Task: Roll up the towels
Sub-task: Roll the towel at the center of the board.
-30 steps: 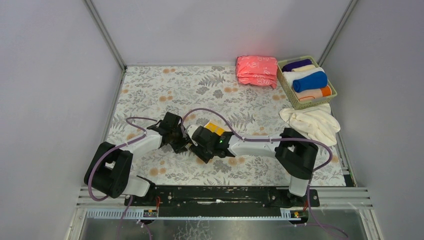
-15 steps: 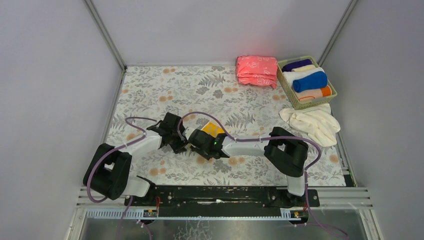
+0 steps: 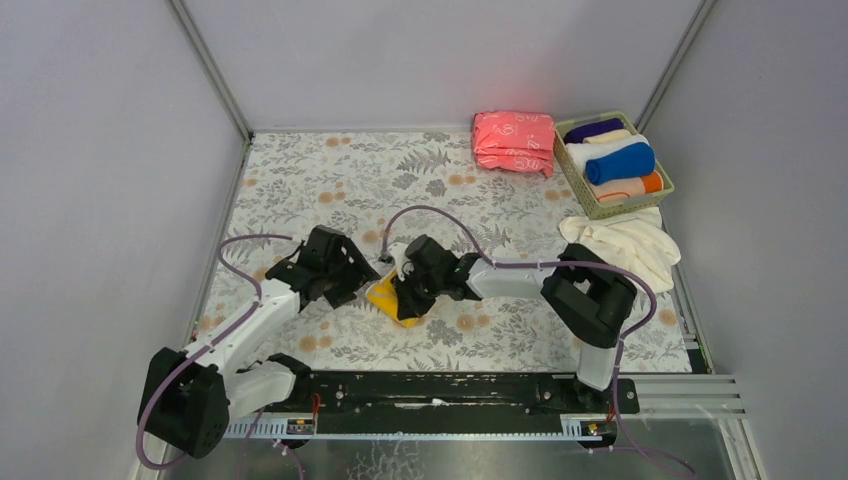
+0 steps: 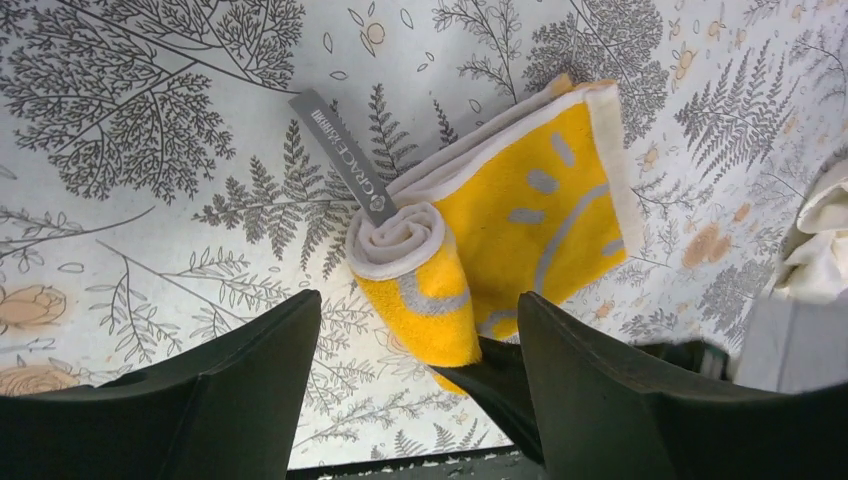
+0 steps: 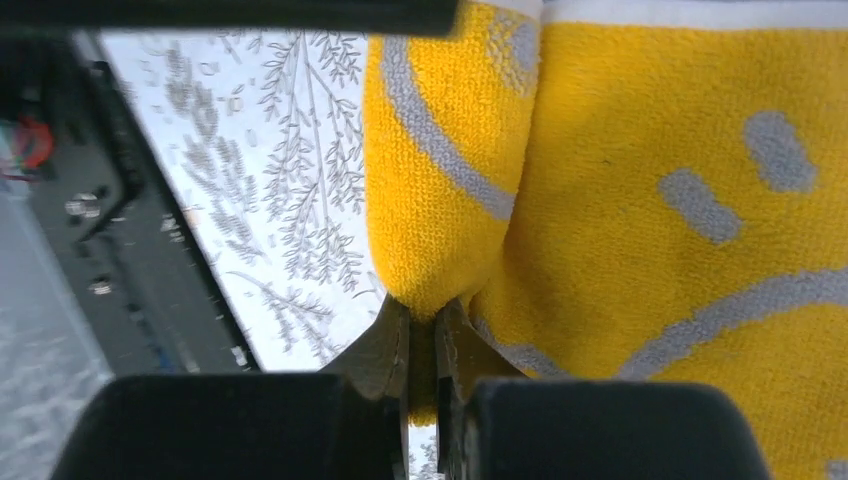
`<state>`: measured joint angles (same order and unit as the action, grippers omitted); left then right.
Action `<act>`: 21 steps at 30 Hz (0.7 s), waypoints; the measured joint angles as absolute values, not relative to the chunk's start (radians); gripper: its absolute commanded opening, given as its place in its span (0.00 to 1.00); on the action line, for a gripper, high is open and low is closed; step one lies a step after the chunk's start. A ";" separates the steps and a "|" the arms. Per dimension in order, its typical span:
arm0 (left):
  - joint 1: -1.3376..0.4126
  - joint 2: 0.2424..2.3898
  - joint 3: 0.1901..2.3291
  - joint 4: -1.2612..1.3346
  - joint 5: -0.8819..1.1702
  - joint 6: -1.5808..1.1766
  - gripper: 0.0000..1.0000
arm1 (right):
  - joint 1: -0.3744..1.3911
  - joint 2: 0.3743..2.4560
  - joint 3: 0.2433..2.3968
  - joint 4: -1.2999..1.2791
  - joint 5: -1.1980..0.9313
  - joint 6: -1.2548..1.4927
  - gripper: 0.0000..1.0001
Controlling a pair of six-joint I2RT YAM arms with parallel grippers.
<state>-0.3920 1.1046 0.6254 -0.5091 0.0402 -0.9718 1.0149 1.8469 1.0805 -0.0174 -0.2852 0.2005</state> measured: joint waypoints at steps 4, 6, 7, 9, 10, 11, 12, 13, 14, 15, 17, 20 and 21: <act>-0.392 1.064 0.636 -0.543 0.041 -0.972 0.73 | 0.916 1.851 1.012 0.103 -0.530 0.349 0.00; -0.392 1.056 0.635 -0.554 0.045 -0.972 0.73 | 0.873 1.867 0.992 0.173 -0.626 0.427 0.00; -0.392 1.053 0.634 -0.558 0.046 -0.972 0.73 | 0.852 1.881 0.983 0.217 -0.671 0.471 0.00; -0.392 1.049 0.630 -0.558 0.053 -0.973 0.73 | 0.818 1.912 0.960 0.302 -0.744 0.554 0.00; -0.392 1.050 0.627 -0.558 0.059 -0.973 0.73 | 0.803 1.930 0.945 0.350 -0.778 0.598 0.00; -0.392 1.051 0.626 -0.558 0.064 -0.973 0.73 | 0.790 1.948 0.932 0.388 -0.807 0.634 0.00; -0.392 1.056 0.625 -0.558 0.070 -0.972 0.73 | 0.779 1.966 0.920 0.422 -0.830 0.670 0.00; -0.392 1.066 0.625 -0.553 0.076 -0.972 0.73 | 0.772 1.981 0.913 0.443 -0.844 0.693 0.00; -0.392 1.080 0.625 -0.547 0.084 -0.972 0.73 | 0.764 1.996 0.905 0.465 -0.863 0.719 0.00; -0.392 1.098 0.625 -0.543 0.091 -0.972 0.73 | 0.759 2.008 0.900 0.484 -0.878 0.741 0.00; -0.394 1.136 0.625 -0.532 0.101 -0.972 0.72 | 0.752 2.022 0.896 0.516 -0.897 0.772 0.00; -0.402 1.196 0.626 -0.514 0.113 -0.971 0.70 | 0.744 2.040 0.886 0.562 -0.917 0.814 0.01; -0.406 1.216 0.627 -0.504 0.116 -0.971 0.69 | 0.741 2.046 0.883 0.576 -0.923 0.828 0.01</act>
